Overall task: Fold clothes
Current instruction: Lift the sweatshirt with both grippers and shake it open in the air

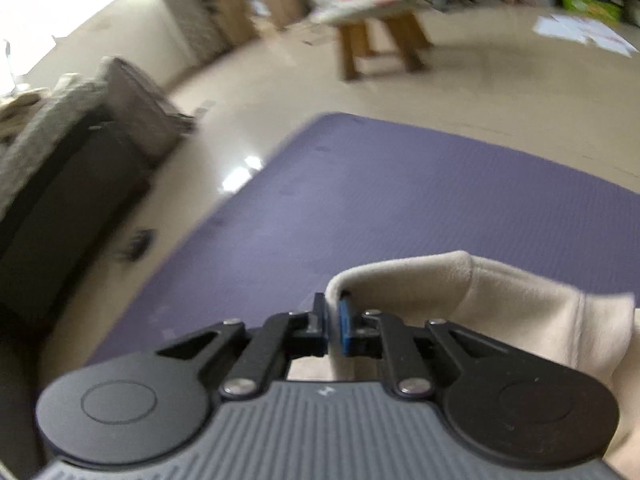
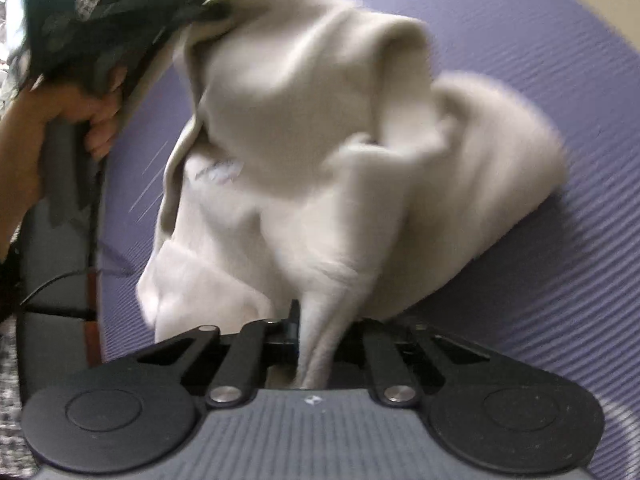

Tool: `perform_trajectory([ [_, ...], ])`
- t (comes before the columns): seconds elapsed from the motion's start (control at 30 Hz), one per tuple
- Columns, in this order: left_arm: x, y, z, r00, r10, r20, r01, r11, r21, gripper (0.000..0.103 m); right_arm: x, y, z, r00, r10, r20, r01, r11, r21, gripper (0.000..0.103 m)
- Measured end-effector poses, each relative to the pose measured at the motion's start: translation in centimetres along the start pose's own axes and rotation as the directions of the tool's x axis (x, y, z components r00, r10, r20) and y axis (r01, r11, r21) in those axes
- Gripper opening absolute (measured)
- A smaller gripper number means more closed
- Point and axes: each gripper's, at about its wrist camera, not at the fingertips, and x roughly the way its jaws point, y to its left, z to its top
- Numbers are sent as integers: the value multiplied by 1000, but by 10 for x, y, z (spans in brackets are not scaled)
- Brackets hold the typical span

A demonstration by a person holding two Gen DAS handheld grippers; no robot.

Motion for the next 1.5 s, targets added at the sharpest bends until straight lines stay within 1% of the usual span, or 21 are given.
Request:
perform_trajectory([
  [0.1,-10,48,-16,997,81,-17,-82,993,-85,10,-24,10,24,991,-71,115,79,995,-63,5],
  [0.2,-18,92,-35,993,83,-86,-97,980,-176,10,-44,22,52,970,-114,216,139,985,-105,5],
  [0.27,-24,110,-47,990,75,-121,-99,974,-206,10,-51,31,71,959,-129,252,166,977,-135,5],
  [0.5,-25,144,-91,970,18,-242,-88,956,-282,9,-21,62,124,949,-183,257,238,950,-202,5],
  [0.6,-18,149,-111,964,-32,-263,-57,945,-323,9,0,65,134,951,-198,239,247,949,-196,6],
  [0.7,-10,150,-125,965,-83,-247,-9,937,-350,11,19,63,137,951,-205,230,246,955,-166,7],
  [0.77,-2,153,-130,967,-104,-231,14,932,-362,14,33,61,143,952,-200,231,235,963,-130,9],
  [0.83,9,156,-133,969,-140,-205,46,913,-406,31,43,53,146,956,-180,233,203,976,-78,9],
  [0.87,15,158,-134,969,-159,-190,63,900,-431,35,47,49,147,957,-168,234,186,981,-56,10],
  [0.93,26,160,-136,966,-198,-167,98,875,-474,49,56,41,149,961,-141,239,148,989,-10,11],
  [1.0,39,161,-139,959,-240,-149,130,843,-521,49,65,31,149,963,-101,250,92,995,48,13],
  [1.07,52,162,-145,953,-267,-142,142,810,-569,45,75,17,148,961,-44,273,13,993,114,16],
  [1.1,58,163,-150,948,-287,-135,149,779,-610,42,79,11,147,959,-18,284,-23,990,142,16],
  [1.13,65,164,-155,943,-310,-126,156,740,-655,33,82,6,145,957,2,292,-51,986,161,17],
  [1.23,72,163,-163,938,-335,-91,170,672,-721,15,91,-14,141,943,72,325,-149,964,219,19],
  [1.27,72,161,-162,942,-326,-85,167,671,-722,12,93,-17,140,939,85,334,-165,961,221,20],
  [1.3,72,159,-161,946,-315,-82,162,675,-720,5,94,-19,140,936,92,341,-174,960,220,21],
  [1.4,67,153,-154,961,-264,-78,134,697,-705,2,96,-17,139,932,81,352,-158,968,195,23],
  [1.43,62,151,-152,969,-237,-73,119,703,-701,1,95,-13,138,931,71,358,-143,973,180,21],
  [1.47,58,148,-149,976,-209,-68,103,709,-698,1,93,-10,138,930,61,364,-128,978,164,10],
  [1.5,51,149,-146,981,-183,-56,92,710,-698,1,90,-5,138,926,50,373,-112,983,145,10],
])
